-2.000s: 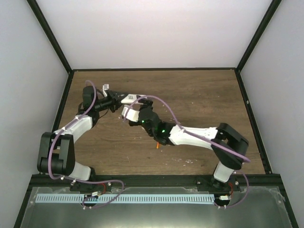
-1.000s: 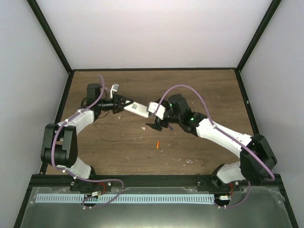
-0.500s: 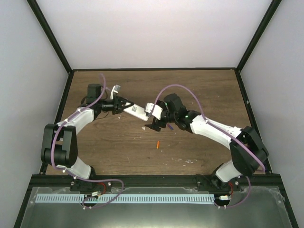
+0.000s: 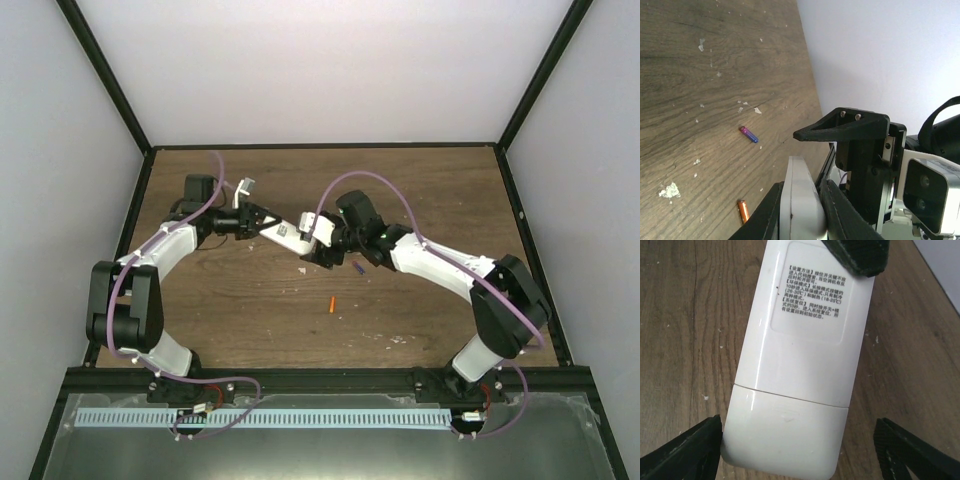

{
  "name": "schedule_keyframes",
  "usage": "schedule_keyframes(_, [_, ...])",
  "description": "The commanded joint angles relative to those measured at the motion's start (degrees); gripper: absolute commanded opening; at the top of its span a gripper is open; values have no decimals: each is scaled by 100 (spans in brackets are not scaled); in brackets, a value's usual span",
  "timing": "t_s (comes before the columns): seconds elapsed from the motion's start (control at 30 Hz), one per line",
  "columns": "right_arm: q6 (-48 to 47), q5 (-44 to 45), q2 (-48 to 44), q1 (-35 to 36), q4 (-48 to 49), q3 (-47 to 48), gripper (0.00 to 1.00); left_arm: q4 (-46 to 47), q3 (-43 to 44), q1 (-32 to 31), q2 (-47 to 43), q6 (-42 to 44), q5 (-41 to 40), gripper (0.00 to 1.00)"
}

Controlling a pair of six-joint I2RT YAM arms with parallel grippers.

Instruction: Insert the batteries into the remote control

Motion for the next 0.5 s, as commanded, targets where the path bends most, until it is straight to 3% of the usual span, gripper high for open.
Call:
schedule_keyframes(0.0, [-36,-158,81,-39,-214,273,77,-235,153,-24,-15,304,112,0])
schedule_keyframes(0.23, [-46,-152,119,-39,-238,277,71,-244,167,-23,-23,328,100,0])
schedule_keyframes(0.33, [-42,-152,142,-39,-266,295,60,-201,163,-24,-21,311,104,0])
schedule_keyframes(0.47, [-46,-147,144,-39,-267,295,57,-132,160,-21,-7,263,109,0])
